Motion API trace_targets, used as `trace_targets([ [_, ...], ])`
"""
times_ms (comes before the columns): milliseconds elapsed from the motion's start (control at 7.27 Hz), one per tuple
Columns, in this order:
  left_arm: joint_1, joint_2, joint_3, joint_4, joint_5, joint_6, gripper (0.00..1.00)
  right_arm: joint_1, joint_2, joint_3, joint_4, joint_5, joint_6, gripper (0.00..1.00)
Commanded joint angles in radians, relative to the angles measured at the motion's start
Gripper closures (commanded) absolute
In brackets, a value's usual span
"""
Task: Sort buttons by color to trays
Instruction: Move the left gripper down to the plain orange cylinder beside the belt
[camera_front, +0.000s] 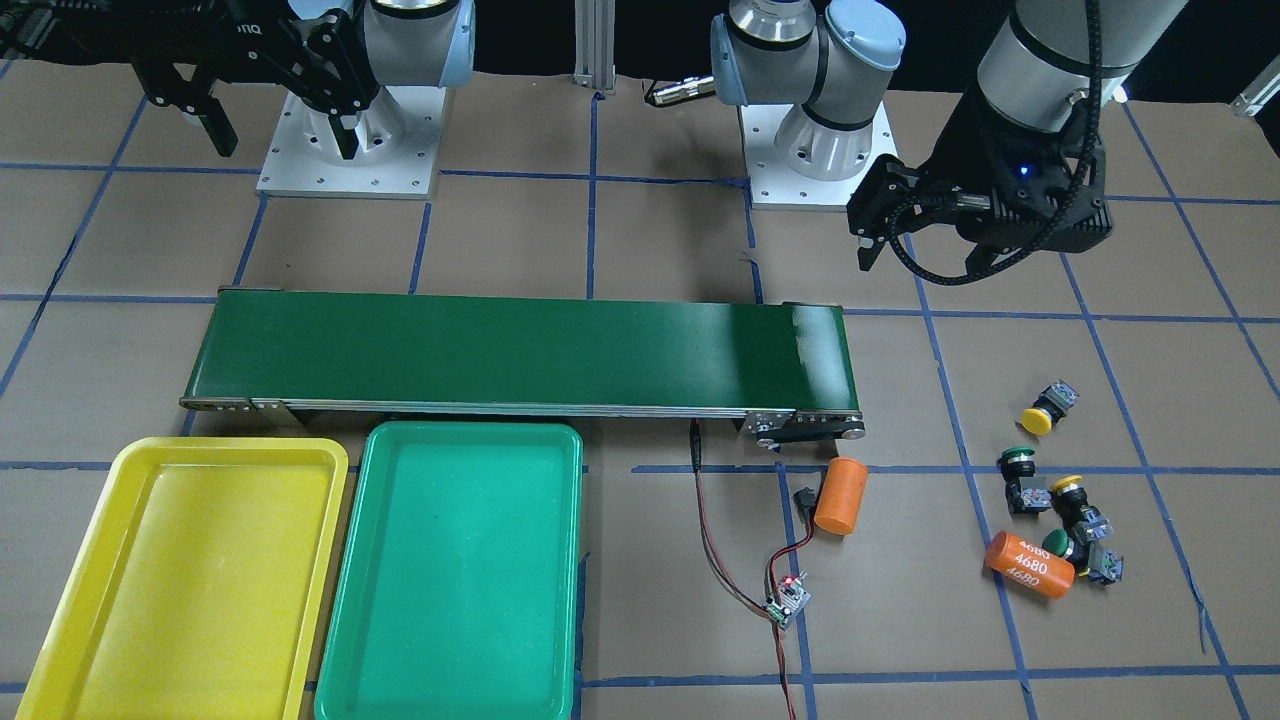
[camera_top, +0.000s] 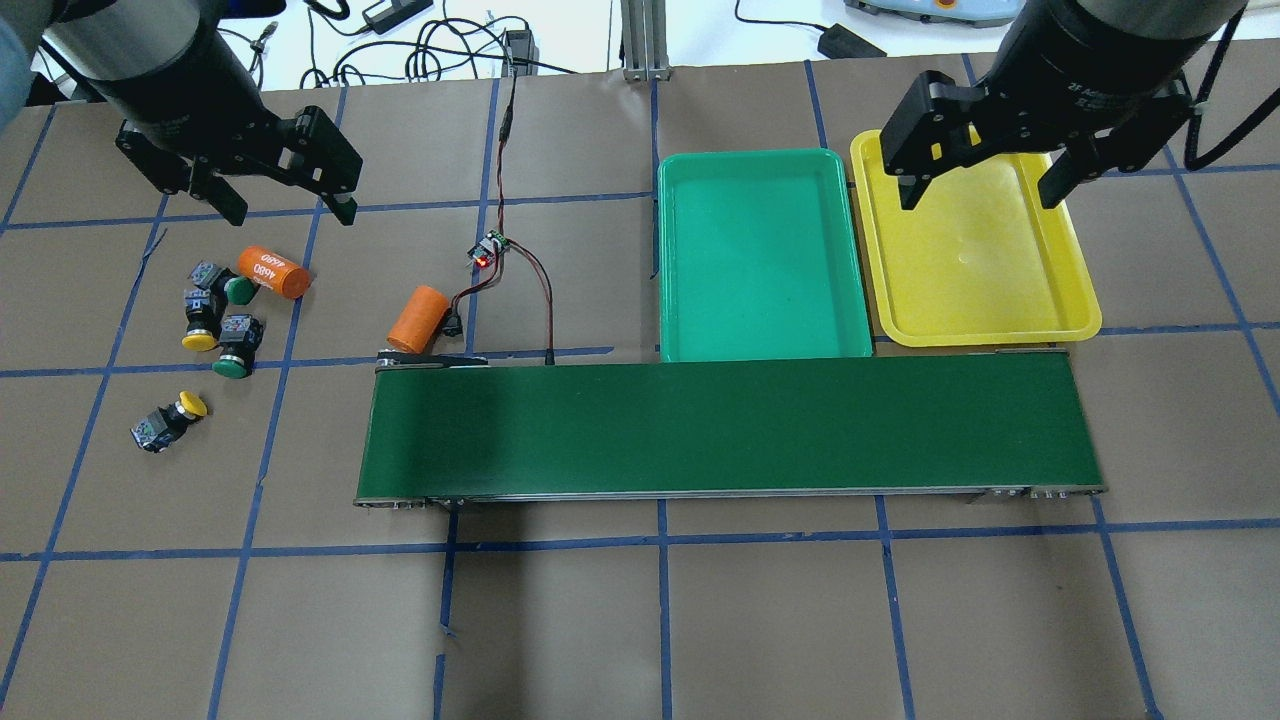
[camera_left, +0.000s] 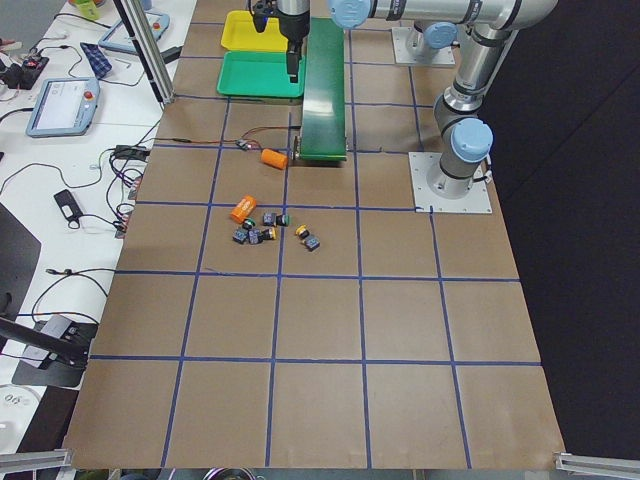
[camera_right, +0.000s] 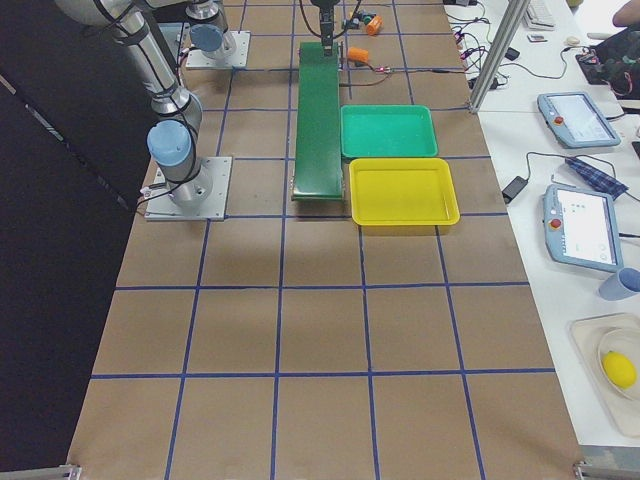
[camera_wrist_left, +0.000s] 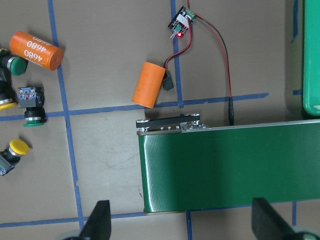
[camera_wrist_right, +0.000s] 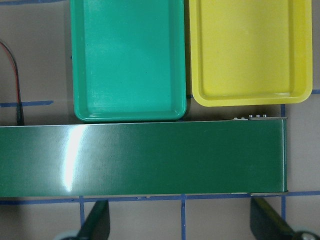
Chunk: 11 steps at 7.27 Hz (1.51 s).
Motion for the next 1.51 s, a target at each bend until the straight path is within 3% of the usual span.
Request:
trace_targets([
  [0, 0.003, -0.011, 0.017, -0.001, -0.017, -0.003, 0.0, -0.001, 0.0, 0.05, -0.082, 0.0, 0.005, 0.0],
  [825, 0.006, -0.048, -0.008, 0.019, -0.018, 0.014, 0.0, -0.001, 0.0, 0.064, -0.098, 0.009, -0.01, 0.0],
  [1101, 0.006, -0.223, -0.013, 0.194, -0.02, 0.127, 0.0, -0.001, -0.004, 0.067, -0.099, -0.002, -0.009, 0.0],
  [1376, 0.006, -0.328, -0.014, 0.238, -0.021, 0.195, 0.0, -0.001, 0.0, 0.066, -0.099, -0.003, -0.01, 0.0],
])
